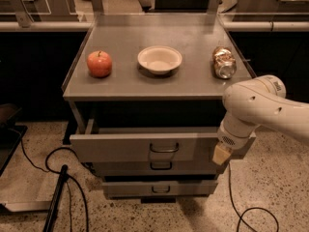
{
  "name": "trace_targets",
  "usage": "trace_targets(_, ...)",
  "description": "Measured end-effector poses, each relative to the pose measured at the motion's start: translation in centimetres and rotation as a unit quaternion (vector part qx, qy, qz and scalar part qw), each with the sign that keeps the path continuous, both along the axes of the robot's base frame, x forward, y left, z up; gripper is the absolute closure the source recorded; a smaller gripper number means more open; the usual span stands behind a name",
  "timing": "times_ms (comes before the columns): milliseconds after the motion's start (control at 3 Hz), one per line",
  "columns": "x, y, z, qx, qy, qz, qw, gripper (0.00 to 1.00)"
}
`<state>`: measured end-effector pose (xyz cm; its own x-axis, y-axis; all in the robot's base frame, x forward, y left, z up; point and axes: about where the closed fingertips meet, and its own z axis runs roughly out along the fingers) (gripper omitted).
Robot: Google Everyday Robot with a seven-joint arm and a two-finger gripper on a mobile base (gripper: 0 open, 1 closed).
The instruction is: Close top drawer
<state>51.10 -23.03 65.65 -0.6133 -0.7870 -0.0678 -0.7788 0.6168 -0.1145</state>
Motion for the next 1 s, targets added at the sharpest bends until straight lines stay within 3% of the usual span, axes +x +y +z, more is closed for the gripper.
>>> trace_targets(333,0.0,0.0,0.0,0.0,0.0,0.0,1.0,0.0)
trace_targets(667,0.0,0.0,0.0,0.0,0.0,0.0,1.0,0.0)
trace_targets(1000,0.0,0.0,-0.01,0.0,0.0,0.0,1.0,0.19)
